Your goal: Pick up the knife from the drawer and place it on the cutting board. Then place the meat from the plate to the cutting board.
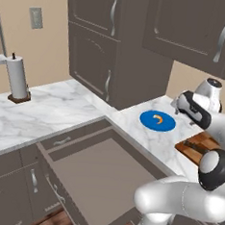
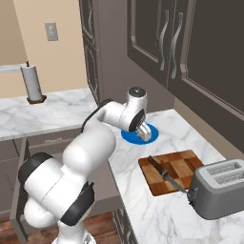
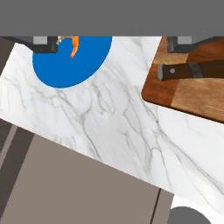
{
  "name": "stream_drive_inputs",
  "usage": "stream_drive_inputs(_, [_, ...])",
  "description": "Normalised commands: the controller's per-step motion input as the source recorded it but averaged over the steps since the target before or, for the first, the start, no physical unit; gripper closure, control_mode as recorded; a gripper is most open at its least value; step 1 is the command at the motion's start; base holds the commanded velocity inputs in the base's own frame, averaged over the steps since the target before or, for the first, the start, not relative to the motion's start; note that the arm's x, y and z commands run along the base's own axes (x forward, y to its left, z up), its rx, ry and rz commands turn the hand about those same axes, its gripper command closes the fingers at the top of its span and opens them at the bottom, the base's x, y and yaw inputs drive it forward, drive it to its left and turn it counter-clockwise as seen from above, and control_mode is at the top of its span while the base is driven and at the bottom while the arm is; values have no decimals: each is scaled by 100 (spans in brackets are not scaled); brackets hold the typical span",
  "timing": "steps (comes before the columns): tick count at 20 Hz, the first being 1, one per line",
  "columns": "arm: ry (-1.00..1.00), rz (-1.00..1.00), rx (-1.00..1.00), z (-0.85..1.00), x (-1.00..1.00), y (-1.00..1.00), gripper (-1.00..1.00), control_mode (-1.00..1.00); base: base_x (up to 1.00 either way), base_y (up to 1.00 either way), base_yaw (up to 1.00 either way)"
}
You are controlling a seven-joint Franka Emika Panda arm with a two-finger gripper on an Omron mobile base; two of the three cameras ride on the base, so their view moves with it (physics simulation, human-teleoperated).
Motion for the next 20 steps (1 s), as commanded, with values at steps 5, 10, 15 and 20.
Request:
stream_drive_inputs(5, [0, -9, -13, 0, -4, 17, -100, -100, 0, 0, 0])
stream_drive_inputs(10, [-2, -9, -1, -2, -5, 15, -100, -100, 0, 0, 0])
stream_drive_inputs(15, [9, -30, 5, 0, -8, 3, -100, -100, 0, 0, 0])
stream_drive_inputs(20, [29, -58, 12, 0, -4, 5, -100, -100, 0, 0, 0])
